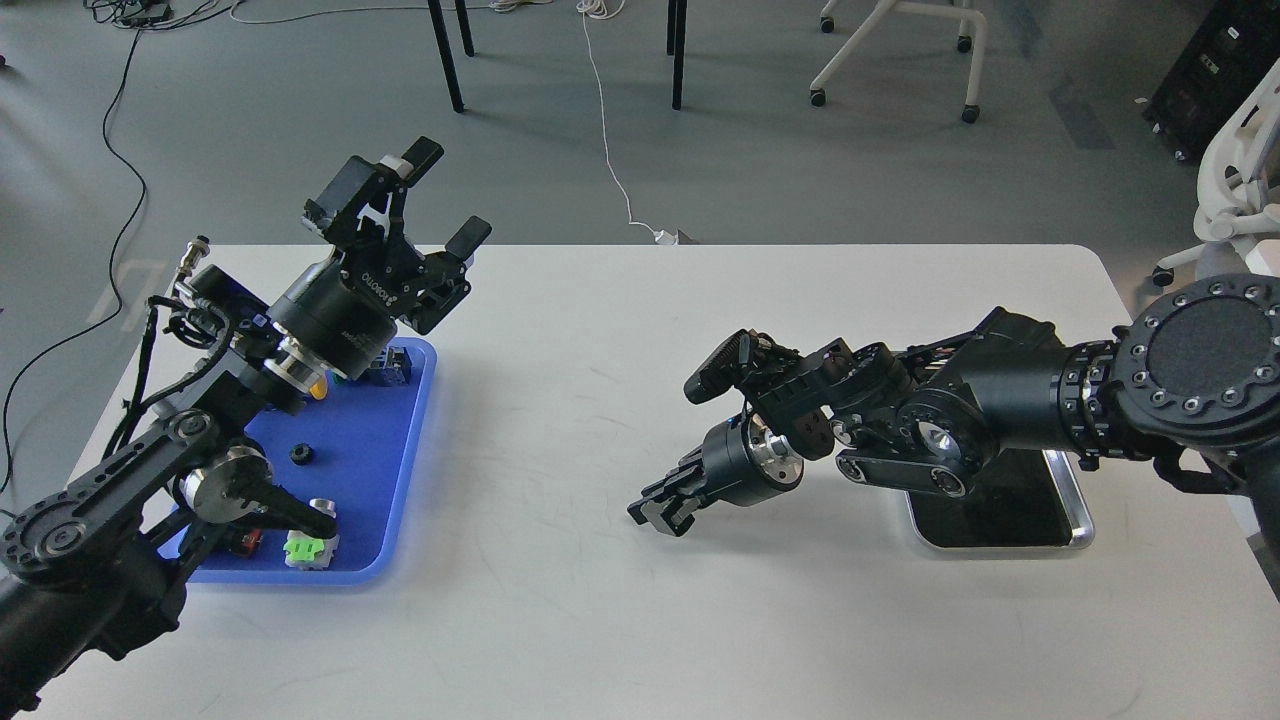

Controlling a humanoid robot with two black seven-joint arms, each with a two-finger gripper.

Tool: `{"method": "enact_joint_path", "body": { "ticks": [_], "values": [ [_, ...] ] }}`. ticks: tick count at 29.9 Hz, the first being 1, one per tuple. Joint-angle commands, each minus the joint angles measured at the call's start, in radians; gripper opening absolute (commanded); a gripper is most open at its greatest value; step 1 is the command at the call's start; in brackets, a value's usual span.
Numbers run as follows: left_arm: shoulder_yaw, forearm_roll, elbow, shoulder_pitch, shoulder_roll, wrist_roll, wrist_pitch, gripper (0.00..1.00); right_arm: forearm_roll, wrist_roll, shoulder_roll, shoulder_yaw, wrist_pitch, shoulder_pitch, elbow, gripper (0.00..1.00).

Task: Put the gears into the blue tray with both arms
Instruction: 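Carry the second gear toward the table center and open the right gripper, then withdraw the right gripper and swing the left gripper toward the gear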

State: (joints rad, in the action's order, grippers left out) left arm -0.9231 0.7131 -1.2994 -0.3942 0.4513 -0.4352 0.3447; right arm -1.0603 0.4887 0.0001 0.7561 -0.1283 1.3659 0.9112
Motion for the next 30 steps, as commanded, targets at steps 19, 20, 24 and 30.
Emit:
{"method": "enact_joint_path", "body": {
  "ticks": [19,20,24,30],
  "values": [
    [-0.003,0.003,0.000,0.000,0.014,-0.013,-0.009,0.98,0.201,0.000,-0.191,-0.162,-0.007,0.016,0.020,0.95],
    [0.000,0.005,0.000,0.000,0.017,-0.013,-0.007,0.98,0.233,0.000,-0.231,-0.211,-0.010,0.006,0.029,0.95],
    [0.017,0.023,0.000,0.000,0.035,-0.013,-0.012,0.98,0.435,0.000,-0.362,-0.378,-0.011,-0.132,0.093,0.96],
    [0.018,0.156,-0.003,0.000,0.043,-0.053,-0.007,0.98,0.682,0.000,-0.463,-0.662,-0.016,-0.358,0.120,0.96]
  ]
}}
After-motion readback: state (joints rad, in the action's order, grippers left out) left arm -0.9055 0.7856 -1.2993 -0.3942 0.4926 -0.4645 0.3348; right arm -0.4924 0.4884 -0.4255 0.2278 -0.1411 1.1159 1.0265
